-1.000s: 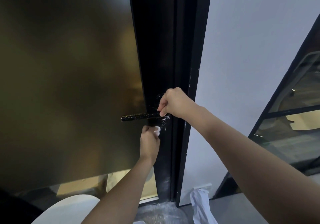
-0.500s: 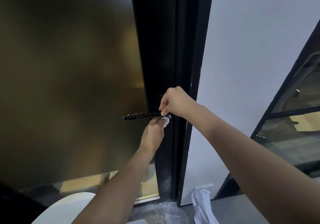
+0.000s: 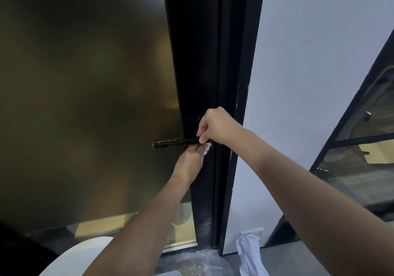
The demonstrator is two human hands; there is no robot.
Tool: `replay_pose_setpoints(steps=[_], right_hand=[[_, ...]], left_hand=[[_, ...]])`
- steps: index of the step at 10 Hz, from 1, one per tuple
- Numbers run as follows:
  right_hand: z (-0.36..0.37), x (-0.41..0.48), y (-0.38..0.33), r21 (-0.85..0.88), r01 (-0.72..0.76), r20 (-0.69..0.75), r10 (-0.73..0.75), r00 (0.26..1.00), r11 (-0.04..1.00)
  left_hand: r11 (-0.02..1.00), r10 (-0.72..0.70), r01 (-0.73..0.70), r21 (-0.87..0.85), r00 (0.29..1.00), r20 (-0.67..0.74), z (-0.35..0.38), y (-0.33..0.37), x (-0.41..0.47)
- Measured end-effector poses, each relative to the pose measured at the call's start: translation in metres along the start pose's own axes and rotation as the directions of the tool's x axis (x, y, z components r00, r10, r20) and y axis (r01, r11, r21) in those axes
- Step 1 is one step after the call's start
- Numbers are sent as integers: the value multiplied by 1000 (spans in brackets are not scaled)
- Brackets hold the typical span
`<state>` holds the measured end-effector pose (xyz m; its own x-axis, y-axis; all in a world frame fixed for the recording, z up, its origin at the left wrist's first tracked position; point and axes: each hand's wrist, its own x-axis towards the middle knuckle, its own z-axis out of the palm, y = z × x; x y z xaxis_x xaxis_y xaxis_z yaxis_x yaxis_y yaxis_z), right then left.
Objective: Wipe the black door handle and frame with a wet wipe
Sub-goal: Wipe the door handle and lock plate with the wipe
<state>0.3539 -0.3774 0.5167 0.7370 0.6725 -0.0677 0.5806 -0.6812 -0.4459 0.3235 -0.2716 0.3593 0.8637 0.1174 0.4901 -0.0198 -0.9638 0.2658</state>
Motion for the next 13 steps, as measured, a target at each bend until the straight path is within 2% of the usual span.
replay_pose_setpoints(steps=[1,2,3,5,6,7,8,9,10,11,12,13], right_hand=[[0,0,1,-6,0,-1,0,1000,1000],[1,0,2,-3,14,-21,-14,1000,1000],[2,-1,0,-11,13,-27,-14,1000,1000],[2,-3,1,-2,11,-24,-11,1000,1000],[-1,-1,0,5,1,-9,-1,1000,1000],[-2,0,-3,-5,-21,20,21,1000,1000],[-3,2,-3,-13,-36,26,36,999,999],[-2,2,-4,-19,-41,37,42,998,999],[-2,2,-4,-22,-42,37,43,998,999],[-1,6,-7,-50,-52,53,54,997,997],[-1,7,-12,-95,-60,42,64,997,994],[1,6,-12,-83,-53,21,55,998,995]], left_hand=[[991,-132,134,2,976,171,-19,12,-8],[985,-164,170,-14,966,199,-15,22,-6],[985,-150,168,-48,953,262,-3,19,-8],[990,-137,141,16,918,373,-7,13,-23],[999,-27,27,-25,1000,-6,-17,9,-17],[995,-82,83,-48,996,37,-18,13,-7],[985,-148,160,-67,977,153,-23,17,1],[1000,-19,18,4,992,122,-10,1,-1],[998,62,-65,15,990,129,-6,1,-6],[994,-40,19,107,979,198,-6,13,2],[992,-17,-15,125,968,250,-5,19,2],[960,55,-168,226,899,434,1,16,-13]])
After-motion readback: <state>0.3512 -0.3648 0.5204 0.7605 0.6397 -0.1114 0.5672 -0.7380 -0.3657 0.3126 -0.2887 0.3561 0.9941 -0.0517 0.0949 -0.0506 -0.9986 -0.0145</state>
